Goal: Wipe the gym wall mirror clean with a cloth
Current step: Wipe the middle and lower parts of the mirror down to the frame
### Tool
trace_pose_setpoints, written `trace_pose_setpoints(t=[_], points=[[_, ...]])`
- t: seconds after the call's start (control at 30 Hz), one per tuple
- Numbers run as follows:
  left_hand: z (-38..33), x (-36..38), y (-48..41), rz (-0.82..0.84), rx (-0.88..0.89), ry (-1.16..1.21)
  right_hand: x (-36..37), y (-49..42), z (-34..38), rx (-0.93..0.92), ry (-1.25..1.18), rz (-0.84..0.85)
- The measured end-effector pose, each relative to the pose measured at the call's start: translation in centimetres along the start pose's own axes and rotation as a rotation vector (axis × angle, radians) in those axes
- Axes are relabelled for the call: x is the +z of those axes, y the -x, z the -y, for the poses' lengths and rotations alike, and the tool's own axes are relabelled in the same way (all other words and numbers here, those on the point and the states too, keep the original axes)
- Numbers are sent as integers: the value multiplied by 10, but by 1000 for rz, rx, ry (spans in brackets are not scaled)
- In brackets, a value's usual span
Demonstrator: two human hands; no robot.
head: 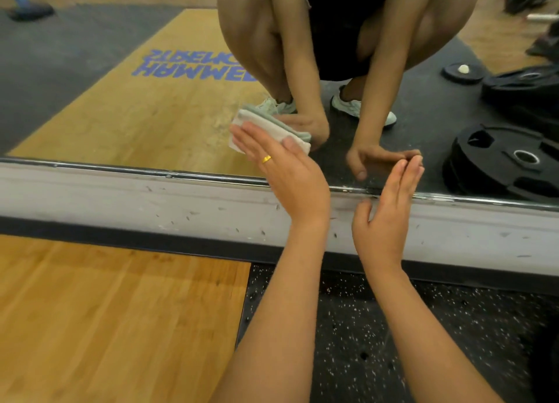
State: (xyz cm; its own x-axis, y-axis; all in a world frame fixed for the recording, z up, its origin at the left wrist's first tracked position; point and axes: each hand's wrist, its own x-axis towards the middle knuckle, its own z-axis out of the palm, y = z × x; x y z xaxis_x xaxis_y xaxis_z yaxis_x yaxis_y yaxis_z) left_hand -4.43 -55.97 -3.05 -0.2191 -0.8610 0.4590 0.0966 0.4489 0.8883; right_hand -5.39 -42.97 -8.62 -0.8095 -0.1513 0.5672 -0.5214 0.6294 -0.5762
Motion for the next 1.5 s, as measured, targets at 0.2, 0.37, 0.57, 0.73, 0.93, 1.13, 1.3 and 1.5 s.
trace_pose_setpoints(t=[0.2,0.37,0.57,0.73,0.93,1.13,1.3,1.5], points=[[-7,2,-2,-43,54,46,-3,3,-5,-13,-5,24],[17,7,14,56,209,-58,1,-1,12,-39,-73,-91],[25,14,15,-5,237,-69,-11,-28,34,-238,-67,-197],[27,20,14,-43,244,-64,-10,-51,27,-361,25,-177],[34,18,11,-3,272,-53,14,-63,18,-423,149,-234],[27,15,14,45,209,-24,37,-66,35,-307,107,-382],[25,4,4,74,305,-54,37,-64,24,-333,142,-382],[15,-5,-23,100,473,-99,46,-70,23,-326,159,-456]])
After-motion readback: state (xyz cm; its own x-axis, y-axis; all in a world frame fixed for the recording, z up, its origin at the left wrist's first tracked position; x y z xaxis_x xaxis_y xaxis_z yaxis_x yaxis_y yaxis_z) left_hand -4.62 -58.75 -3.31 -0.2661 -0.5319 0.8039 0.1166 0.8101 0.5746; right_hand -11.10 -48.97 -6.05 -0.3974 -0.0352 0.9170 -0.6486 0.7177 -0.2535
